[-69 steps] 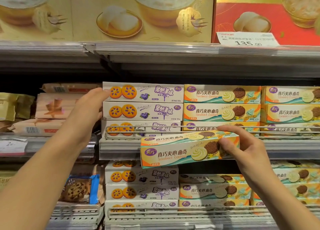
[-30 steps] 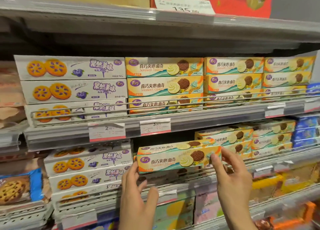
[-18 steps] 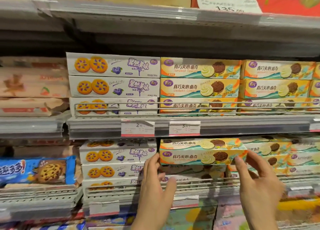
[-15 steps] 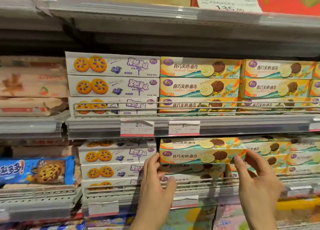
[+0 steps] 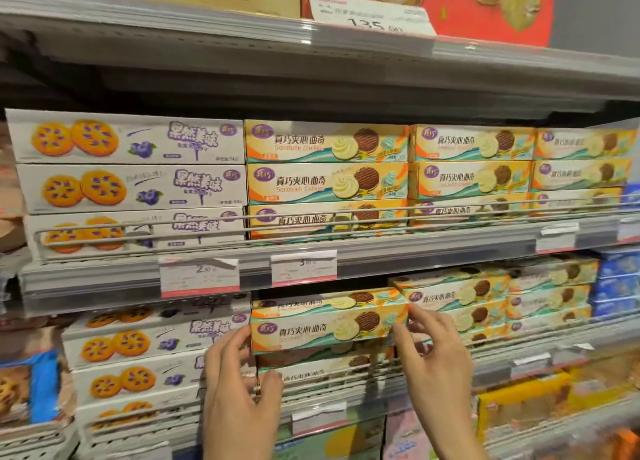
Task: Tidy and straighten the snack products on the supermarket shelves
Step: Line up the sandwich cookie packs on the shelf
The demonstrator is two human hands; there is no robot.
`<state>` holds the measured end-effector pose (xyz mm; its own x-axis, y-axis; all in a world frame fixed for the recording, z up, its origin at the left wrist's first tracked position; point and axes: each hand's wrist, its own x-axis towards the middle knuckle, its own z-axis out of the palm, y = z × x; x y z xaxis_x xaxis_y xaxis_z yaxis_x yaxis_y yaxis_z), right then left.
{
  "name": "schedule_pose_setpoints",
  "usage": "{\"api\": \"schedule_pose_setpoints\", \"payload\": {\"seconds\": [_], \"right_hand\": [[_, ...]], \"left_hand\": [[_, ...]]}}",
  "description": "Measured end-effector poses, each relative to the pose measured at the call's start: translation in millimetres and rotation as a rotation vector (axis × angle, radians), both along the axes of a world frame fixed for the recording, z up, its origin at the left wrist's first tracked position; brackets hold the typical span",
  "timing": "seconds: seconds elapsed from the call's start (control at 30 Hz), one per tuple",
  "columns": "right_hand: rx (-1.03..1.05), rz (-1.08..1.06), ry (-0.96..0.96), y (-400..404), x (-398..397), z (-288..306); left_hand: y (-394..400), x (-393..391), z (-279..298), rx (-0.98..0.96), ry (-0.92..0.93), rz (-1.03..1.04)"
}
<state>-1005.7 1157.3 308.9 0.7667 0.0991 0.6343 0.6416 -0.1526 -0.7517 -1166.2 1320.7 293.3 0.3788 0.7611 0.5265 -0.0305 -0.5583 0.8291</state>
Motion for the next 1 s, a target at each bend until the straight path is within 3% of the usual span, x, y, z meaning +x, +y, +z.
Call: {"api": "schedule_pose_setpoints", "payload": {"seconds": [0.1,0.27,0.43,0.57,0.7,0.87,1.0], "right_hand": [[-0.012,0.012,0.001,0,4,0],[0.044,0.066,0.033,-6,-1,-2],[-0.135,0.061,-0.085,-1,2,-5],[-0.301,-0.014,-0.151,2,7,-10],[-0.376,-0.143,-0.275,1,13,-9],[-0.425,-0.244,-0.582,5,25,7],[-0.501,-0.209,-0.659,12,44,12]], "left_hand": [[-6,0,-1,0.094,0.046,0.09],[-12,-1,2,0.072,0.03,0.097],[-16,-3,6,0.167,0.158,0.08],[-9,-5,10,0.343,0.317,0.196],[-2,-7,19,0.492,0.277,0.303],[22,7,30,0.913,0.332,0.385],[43,16,35,1.023,0.367,0.388]]}}
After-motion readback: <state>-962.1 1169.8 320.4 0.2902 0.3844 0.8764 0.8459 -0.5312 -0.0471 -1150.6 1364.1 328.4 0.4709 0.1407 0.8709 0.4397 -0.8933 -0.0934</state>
